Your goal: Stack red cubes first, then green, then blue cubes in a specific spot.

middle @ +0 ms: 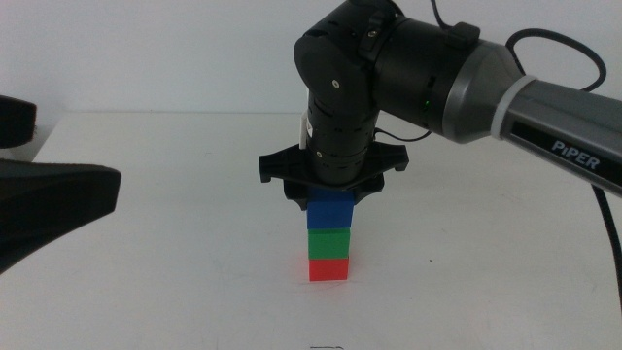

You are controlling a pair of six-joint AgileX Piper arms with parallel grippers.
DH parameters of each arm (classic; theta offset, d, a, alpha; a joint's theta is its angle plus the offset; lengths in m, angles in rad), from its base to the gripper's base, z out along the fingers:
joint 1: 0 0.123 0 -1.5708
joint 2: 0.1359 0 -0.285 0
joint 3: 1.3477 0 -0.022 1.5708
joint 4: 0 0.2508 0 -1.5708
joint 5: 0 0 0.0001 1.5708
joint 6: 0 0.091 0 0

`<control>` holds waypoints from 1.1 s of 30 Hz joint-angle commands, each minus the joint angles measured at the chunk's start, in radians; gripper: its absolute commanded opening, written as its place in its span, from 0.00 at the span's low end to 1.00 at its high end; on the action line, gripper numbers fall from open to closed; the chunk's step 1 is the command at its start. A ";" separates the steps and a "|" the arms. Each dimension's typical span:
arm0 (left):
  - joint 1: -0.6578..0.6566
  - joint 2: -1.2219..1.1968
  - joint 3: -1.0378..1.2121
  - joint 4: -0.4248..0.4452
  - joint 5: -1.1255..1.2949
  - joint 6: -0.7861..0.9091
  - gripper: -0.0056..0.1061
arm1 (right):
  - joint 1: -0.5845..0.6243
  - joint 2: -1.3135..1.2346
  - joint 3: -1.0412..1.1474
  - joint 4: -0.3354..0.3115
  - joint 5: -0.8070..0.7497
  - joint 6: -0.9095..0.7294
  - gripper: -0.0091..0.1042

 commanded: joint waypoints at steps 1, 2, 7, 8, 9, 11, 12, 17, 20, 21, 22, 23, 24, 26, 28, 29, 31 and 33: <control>0.000 0.007 -0.024 -0.015 -0.069 -0.005 0.89 | -0.010 -0.048 -0.025 -0.033 0.003 0.002 0.07; 0.000 0.007 -0.024 -0.015 -0.069 -0.005 0.89 | -0.013 -0.042 -0.025 -0.033 0.003 0.002 0.07; 0.000 0.007 -0.024 -0.015 -0.069 -0.005 0.89 | -0.014 -0.036 -0.025 -0.039 -0.003 0.002 0.07; 0.000 0.007 -0.024 -0.015 -0.069 -0.005 0.89 | -0.014 -0.034 -0.025 -0.040 -0.003 0.002 0.07; 0.000 0.007 -0.024 -0.015 -0.069 -0.005 0.89 | -0.014 -0.031 -0.025 -0.040 -0.004 0.002 0.07; 0.000 0.007 -0.024 -0.015 -0.069 -0.005 0.89 | -0.014 -0.024 -0.025 -0.036 -0.004 0.002 0.07; 0.000 0.007 -0.024 -0.015 -0.069 -0.005 0.89 | -0.014 -0.022 -0.025 -0.030 -0.006 0.002 0.07; 0.000 0.007 -0.024 -0.015 -0.069 -0.005 0.89 | -0.014 -0.017 -0.025 -0.033 -0.026 0.002 0.07; 0.000 0.007 -0.024 -0.015 -0.069 -0.005 0.89 | -0.014 -0.014 -0.025 -0.033 -0.031 0.002 0.08; 0.000 0.007 -0.024 -0.015 -0.069 -0.005 0.89 | -0.014 -0.012 -0.025 -0.031 -0.029 0.001 0.08; 0.000 0.007 -0.024 -0.015 -0.069 -0.005 0.89 | -0.014 -0.008 -0.025 -0.031 -0.026 -0.002 0.10; 0.000 0.007 -0.024 -0.015 -0.069 -0.005 0.89 | -0.014 -0.003 -0.025 -0.032 -0.026 -0.002 0.11; 0.000 0.007 -0.024 -0.015 -0.069 -0.005 0.89 | -0.014 0.000 -0.025 -0.029 -0.026 -0.002 0.14; 0.000 0.007 -0.024 -0.015 -0.069 -0.005 0.89 | -0.014 0.003 -0.025 -0.031 -0.026 -0.002 0.58; 0.000 0.007 -0.024 -0.015 -0.069 -0.005 0.89 | -0.014 0.003 -0.025 -0.033 -0.026 -0.002 0.69; 0.000 0.007 -0.024 -0.015 -0.069 -0.005 0.89 | -0.014 0.003 -0.025 -0.033 -0.026 -0.002 0.75; 0.000 0.007 -0.024 -0.015 -0.069 -0.005 0.89 | -0.014 0.001 -0.025 -0.033 -0.026 -0.002 0.84; 0.000 0.007 -0.024 -0.015 -0.069 -0.005 0.89 | -0.012 -0.022 -0.026 -0.028 -0.011 -0.022 0.91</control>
